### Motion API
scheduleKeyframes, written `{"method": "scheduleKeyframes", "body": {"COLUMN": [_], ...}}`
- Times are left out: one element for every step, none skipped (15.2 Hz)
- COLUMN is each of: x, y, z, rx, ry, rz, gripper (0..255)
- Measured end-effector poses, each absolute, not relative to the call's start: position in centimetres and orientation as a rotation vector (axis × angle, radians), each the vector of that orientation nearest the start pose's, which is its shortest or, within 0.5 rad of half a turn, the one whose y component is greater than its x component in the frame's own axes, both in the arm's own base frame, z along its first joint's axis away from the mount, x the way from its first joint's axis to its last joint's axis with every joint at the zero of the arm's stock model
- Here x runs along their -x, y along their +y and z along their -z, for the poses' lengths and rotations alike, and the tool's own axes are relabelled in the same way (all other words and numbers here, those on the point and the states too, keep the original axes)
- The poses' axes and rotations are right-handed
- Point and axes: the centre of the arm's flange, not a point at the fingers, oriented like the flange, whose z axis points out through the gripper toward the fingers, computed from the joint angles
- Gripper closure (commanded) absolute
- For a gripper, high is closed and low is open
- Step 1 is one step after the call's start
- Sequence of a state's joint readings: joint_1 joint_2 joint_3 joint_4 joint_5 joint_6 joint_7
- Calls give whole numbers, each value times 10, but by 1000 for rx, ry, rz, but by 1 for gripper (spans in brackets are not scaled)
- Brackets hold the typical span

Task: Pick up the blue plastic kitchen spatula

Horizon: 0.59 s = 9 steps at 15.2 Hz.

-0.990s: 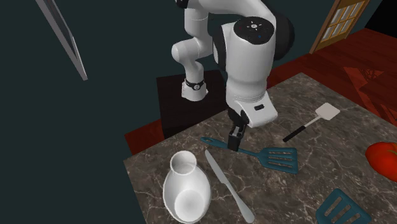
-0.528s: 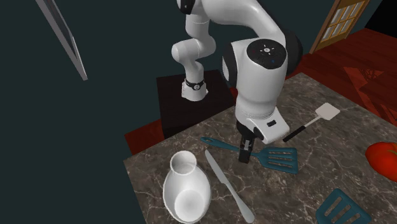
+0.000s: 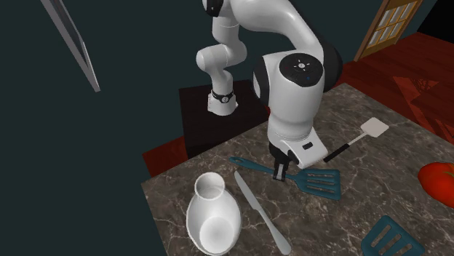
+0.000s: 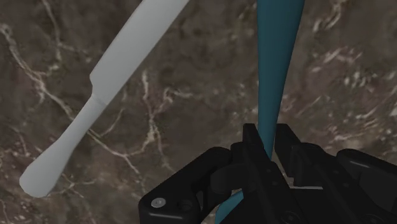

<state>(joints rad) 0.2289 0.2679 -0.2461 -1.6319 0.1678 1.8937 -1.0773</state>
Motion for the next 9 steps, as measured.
{"method": "scheduleKeyframes", "body": {"x": [-640, -640, -641, -641, -641, -640, -640, -640, -640], "y": [15, 15, 16, 16, 16, 15, 16, 17, 17], "z": [-467, -467, -467, -467, -467, -467, -468, -471, -474], "rx": [2675, 2674, 2674, 2674, 2674, 2674, 2672, 2671, 2671], "ry": [-1488, -1488, -1488, -1488, -1488, -1488, -1489, -1489, -1489], "rz": [79, 77, 75, 74, 74, 76, 74, 72, 71], "gripper": [255, 255, 255, 255, 255, 255, 255, 255, 255]}}
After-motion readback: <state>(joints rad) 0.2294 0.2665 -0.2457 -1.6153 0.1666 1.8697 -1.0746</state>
